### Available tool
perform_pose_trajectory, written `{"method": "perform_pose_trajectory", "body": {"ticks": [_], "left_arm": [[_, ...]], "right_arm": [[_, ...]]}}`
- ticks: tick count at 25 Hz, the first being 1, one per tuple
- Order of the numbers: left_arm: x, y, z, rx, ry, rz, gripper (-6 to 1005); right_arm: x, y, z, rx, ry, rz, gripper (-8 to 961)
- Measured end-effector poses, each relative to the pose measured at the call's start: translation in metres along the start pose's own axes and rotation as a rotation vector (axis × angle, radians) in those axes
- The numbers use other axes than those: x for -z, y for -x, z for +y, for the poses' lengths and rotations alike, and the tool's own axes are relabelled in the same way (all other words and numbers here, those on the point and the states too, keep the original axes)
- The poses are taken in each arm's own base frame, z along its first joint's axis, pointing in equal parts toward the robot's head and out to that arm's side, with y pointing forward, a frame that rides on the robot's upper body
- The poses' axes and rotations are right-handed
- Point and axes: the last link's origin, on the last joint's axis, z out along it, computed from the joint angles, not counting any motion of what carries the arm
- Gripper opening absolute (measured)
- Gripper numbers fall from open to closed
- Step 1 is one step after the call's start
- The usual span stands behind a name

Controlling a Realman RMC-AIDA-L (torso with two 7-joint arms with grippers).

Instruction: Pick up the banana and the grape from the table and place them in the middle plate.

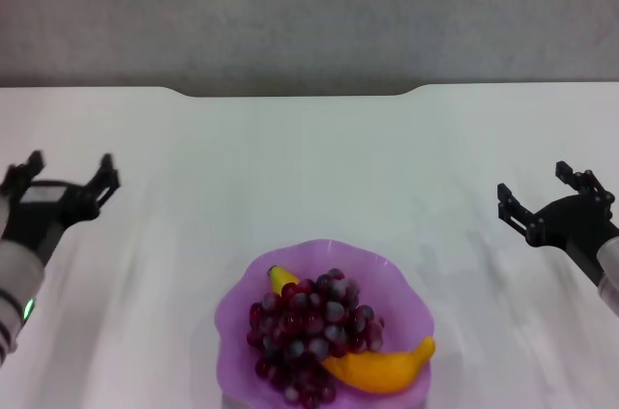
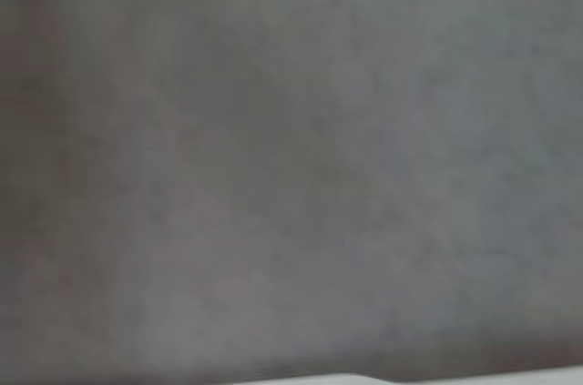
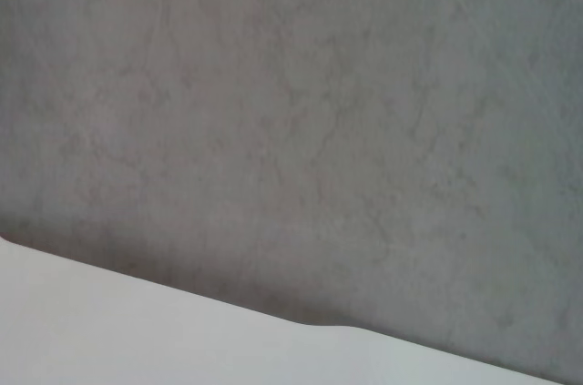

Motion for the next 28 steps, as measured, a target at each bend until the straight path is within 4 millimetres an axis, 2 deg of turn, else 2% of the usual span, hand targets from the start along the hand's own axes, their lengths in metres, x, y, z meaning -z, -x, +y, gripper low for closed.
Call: {"method": "perform_pose_trajectory", "body": {"ticks": [3, 7, 12, 21, 28], "left_arm": [[0.008, 0.017, -0.012, 0.033, -0.033, 0.09, 892], [0.018, 0.028, -0.03, 0.115, 0.002, 0.202, 892], [0.012, 0.038, -0.051, 0.148, 0.0, 0.164, 893], [0.005, 0.047, -0.055, 0.173, -0.032, 0.079, 893], [0.003, 0.046, -0.054, 0.178, -0.034, 0.084, 893]], "right_arm": [[0.0, 0.001, 0.0, -0.001, 0.001, -0.002, 878], [-0.003, 0.004, 0.001, 0.004, 0.008, -0.009, 877], [-0.007, 0.008, 0.004, 0.008, 0.019, -0.021, 877], [-0.007, 0.01, -0.001, 0.056, -0.022, -0.038, 877], [0.009, 0.016, -0.002, 0.089, -0.059, -0.148, 877]]}}
